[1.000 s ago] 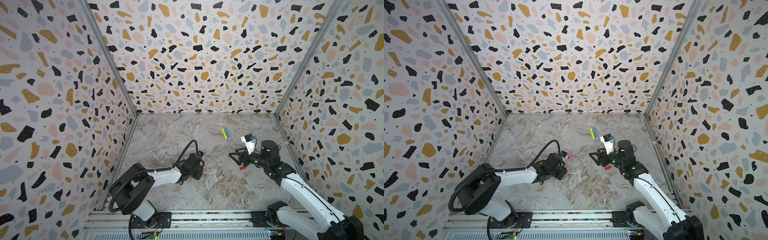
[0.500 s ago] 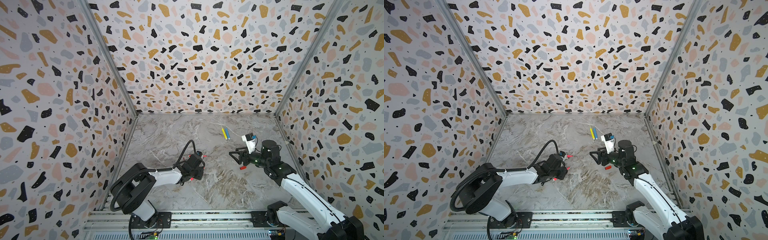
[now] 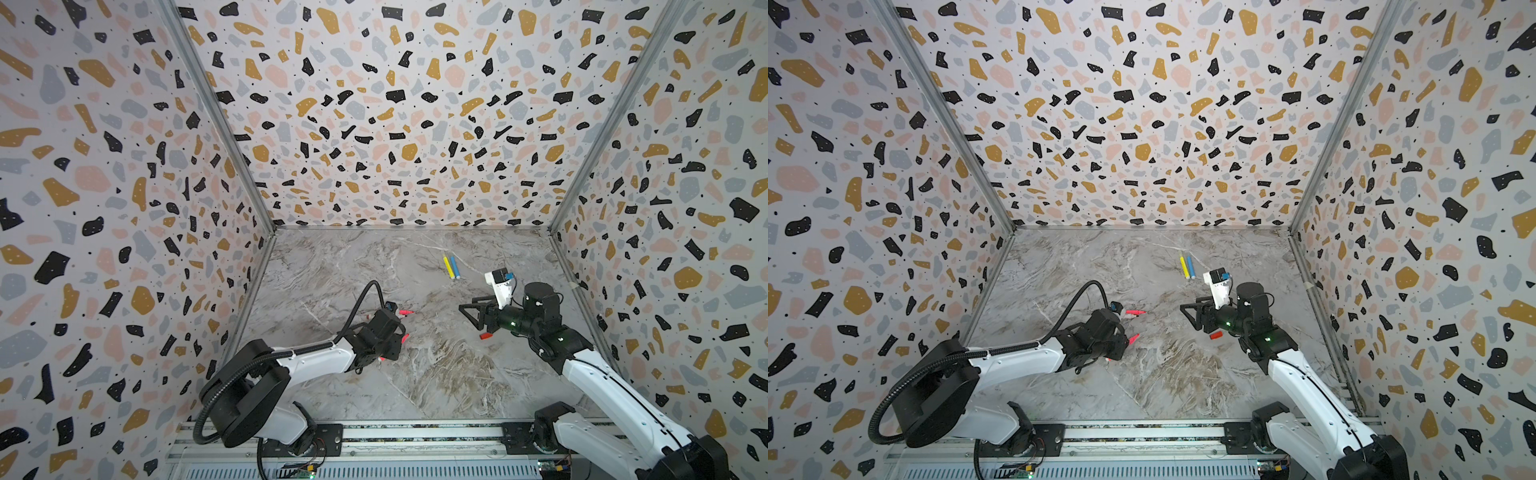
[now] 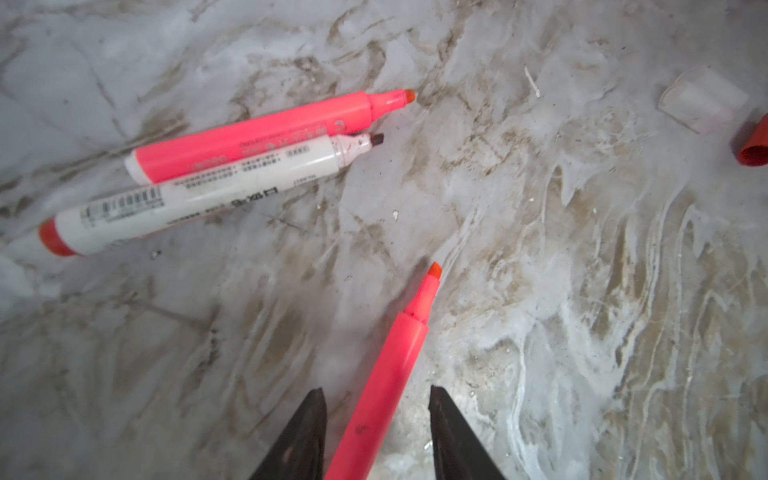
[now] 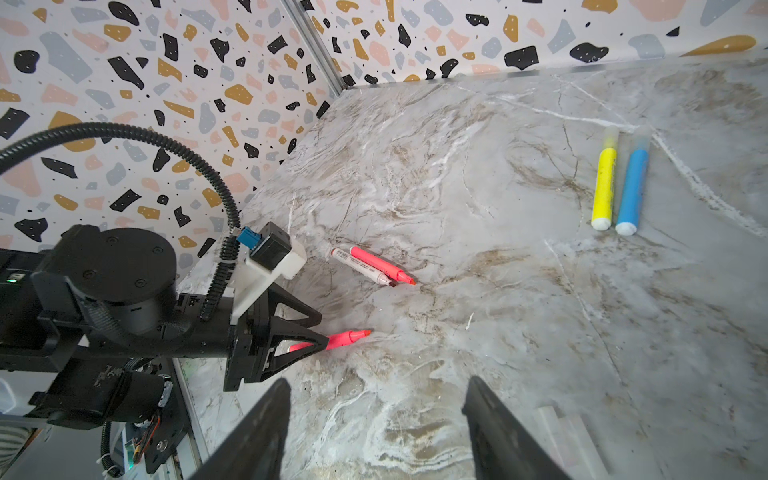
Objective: Insert the pens into the pen caps
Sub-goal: 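Lower the left gripper onto the nearest pink highlighter and close on it, then lift the pink highlighter upright with the left gripper while the right gripper approaches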
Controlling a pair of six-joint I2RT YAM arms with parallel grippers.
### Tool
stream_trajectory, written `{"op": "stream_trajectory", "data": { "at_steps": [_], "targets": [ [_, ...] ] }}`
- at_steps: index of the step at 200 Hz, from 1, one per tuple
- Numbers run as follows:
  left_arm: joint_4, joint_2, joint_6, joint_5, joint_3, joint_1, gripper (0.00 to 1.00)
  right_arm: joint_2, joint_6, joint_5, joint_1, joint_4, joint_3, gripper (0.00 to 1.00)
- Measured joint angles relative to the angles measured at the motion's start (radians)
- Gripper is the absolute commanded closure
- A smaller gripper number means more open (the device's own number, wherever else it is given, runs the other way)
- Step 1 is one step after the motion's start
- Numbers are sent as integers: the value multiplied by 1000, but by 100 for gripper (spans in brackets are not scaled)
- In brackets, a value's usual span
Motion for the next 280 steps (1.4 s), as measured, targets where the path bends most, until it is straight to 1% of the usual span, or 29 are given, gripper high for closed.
{"op": "stream_trajectory", "data": {
  "at_steps": [24, 52, 93, 114, 156, 181, 202, 220, 237, 249, 280],
  "targets": [
    [-13, 0, 0, -2, -36, 0, 58, 0, 3, 0, 0, 0, -3, 33],
    [-11, 3, 0, -4, -39, 0, 59, 0, 3, 0, 0, 1, -5, 33],
    [21, 23, 9, 7, -37, -1, 65, 0, 4, 1, 0, 7, -17, 33],
    [40, 38, 14, 12, -31, -19, 67, 0, 5, 4, 0, 8, -18, 33],
    [83, 69, 12, 12, -23, -72, 80, 0, 14, 13, 0, 14, -19, 33],
    [100, 82, 11, 10, -16, -88, 90, 0, 21, 16, 0, 17, -22, 33],
    [106, 82, 8, 10, -16, -89, 93, 0, 27, 19, 0, 23, -33, 34],
    [114, 73, 8, 19, -24, -89, 93, 0, 40, 14, 0, 35, -50, 33],
    [127, 38, 3, 43, -56, -90, 93, 0, 57, -17, 0, 65, -82, 30],
    [148, -7, -6, 63, -93, -92, 93, 1, 79, -66, 0, 111, -121, 26],
    [281, -167, -39, 114, -197, -94, 92, 58, 164, -199, 3, 263, -230, 26]
  ]
}}
